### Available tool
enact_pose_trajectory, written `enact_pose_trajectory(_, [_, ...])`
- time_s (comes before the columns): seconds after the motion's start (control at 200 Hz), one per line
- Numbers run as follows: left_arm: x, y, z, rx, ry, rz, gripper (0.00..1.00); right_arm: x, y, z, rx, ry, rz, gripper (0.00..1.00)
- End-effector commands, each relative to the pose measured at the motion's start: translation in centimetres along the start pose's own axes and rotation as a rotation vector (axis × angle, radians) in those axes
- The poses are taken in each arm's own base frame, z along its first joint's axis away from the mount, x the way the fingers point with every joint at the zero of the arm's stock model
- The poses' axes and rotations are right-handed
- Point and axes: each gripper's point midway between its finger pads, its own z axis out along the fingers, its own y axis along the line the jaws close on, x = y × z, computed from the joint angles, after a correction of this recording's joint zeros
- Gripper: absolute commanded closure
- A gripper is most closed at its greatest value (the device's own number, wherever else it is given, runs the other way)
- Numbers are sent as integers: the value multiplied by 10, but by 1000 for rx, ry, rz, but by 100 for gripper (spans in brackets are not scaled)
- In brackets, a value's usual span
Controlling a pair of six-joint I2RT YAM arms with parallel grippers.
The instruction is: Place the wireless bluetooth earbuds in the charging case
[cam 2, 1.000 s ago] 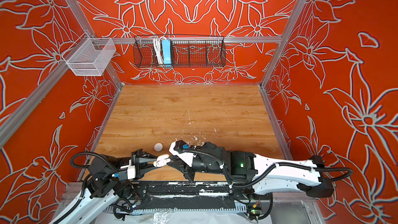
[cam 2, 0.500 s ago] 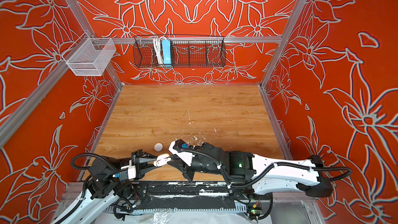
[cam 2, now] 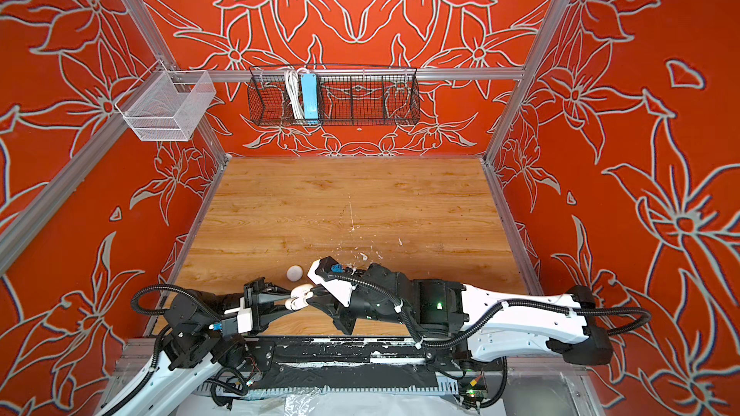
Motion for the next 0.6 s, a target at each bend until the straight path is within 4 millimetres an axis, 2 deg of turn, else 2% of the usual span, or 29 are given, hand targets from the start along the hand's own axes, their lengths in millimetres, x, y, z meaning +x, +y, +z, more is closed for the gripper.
enact_pose_trajectory(0.0, [-22,-6,-2,33,-82,70,100,2,-14,4,79,13,17,98])
enact_pose_trajectory(0.075, [-23,-4,-4,17,-86,72,100,3,-17,3,91,13,19,95])
enact_pose_trajectory(0.15, [-22,-2,-4,1,-83,67,100,3,-20,0,105,1,22,73])
enact_pose_trajectory(0.22, [-21,0,-3,-9,-76,59,100,1,-22,-4,114,-15,21,65])
enact_pose_trajectory(0.591, [-11,13,-1,-72,-35,18,100,-8,-16,-7,80,-47,-5,56])
